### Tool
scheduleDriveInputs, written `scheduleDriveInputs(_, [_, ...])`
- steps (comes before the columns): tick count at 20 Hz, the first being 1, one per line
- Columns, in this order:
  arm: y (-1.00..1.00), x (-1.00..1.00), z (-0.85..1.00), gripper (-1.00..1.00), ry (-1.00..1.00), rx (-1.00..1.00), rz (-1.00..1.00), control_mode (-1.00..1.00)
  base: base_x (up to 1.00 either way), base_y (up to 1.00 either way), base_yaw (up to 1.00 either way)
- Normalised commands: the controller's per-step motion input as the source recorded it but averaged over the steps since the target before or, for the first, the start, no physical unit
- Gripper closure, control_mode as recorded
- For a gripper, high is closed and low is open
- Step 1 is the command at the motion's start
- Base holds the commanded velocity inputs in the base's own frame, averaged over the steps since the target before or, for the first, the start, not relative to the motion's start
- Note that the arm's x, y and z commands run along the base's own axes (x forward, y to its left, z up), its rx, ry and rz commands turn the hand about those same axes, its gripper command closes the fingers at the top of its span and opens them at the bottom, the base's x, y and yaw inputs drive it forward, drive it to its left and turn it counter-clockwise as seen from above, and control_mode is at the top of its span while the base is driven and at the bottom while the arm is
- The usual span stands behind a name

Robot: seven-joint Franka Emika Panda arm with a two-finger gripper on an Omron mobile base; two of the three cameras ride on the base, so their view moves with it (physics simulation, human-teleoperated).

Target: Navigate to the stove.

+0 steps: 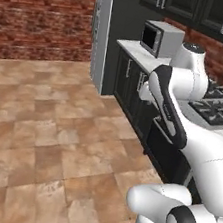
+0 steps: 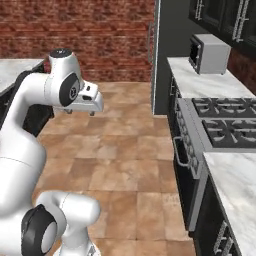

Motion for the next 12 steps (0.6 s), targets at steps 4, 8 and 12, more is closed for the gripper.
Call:
scheduleDriveInputs(4, [0.0,0.0,0.0,-1.0,0.0,0.0,0.0,1.0,1.0,0.26,-0.46])
scheduleDriveInputs(8, [0.0,0.0,0.0,-1.0,0.0,0.0,0.0,1.0,1.0,0.07,-0.51])
scheduleDriveInputs(12, [0.0,0.0,0.0,-1.0,0.0,0.0,0.0,1.0,0.81,0.05,-0.6])
